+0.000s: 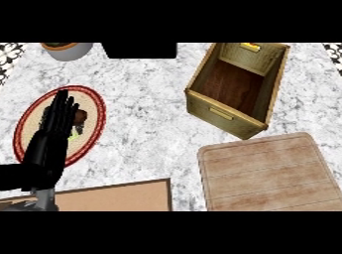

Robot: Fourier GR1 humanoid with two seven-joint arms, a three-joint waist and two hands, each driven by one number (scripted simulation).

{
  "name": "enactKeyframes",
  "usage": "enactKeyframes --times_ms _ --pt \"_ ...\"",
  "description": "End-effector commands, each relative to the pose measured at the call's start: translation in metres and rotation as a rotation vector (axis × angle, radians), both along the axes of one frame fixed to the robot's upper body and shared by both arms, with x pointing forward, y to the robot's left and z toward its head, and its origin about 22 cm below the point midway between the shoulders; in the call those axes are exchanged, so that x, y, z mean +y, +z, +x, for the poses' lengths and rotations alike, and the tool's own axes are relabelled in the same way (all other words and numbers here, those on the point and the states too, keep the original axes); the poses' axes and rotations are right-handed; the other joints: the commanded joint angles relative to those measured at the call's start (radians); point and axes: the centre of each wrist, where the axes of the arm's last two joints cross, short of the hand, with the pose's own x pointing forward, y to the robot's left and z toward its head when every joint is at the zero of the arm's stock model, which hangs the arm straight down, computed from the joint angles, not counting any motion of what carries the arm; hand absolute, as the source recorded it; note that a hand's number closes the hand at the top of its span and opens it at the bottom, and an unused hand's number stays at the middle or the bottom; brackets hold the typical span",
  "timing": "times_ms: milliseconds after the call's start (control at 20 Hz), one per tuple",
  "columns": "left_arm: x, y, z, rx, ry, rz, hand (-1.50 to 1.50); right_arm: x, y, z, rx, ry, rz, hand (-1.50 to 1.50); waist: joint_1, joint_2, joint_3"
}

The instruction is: Pick the bell pepper from the cutting board and place it in the basket

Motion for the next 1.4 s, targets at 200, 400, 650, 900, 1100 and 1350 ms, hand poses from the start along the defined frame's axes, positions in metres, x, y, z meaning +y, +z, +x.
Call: enactKeyframes --times_ms 200,400,650,900,1100,1350 --pt "-0.015 -0.016 0.007 0.036 -0.03 -0.039 0.0 0.005 0.001 0.046 -0.01 -0.085 0.008 1.5 0.036 0.013 -0.011" --pt "-0.016 -0.006 0.001 0.036 -0.016 -0.039 0.0 0.009 -0.015 0.071 0.001 -0.11 -0.004 1.5 0.03 0.008 -0.01" --pt "-0.005 -0.013 0.008 0.018 0.004 -0.019 0.0 0.015 -0.016 0.112 -0.014 -0.137 -0.019 1.5 0.029 0.01 -0.011" --pt "-0.003 0.0 0.008 0.036 -0.014 -0.035 0.0 0.014 -0.029 0.14 -0.028 -0.141 -0.048 1.5 0.026 0.009 -0.01" --pt "-0.005 -0.007 0.003 0.021 0.005 -0.037 0.0 0.031 -0.03 0.161 -0.084 -0.136 -0.109 1.5 0.027 0.01 -0.01" --pt "-0.001 -0.005 0.007 0.028 -0.008 -0.019 0.0 0.034 -0.083 0.174 -0.037 -0.124 -0.124 1.5 0.016 0.008 -0.01"
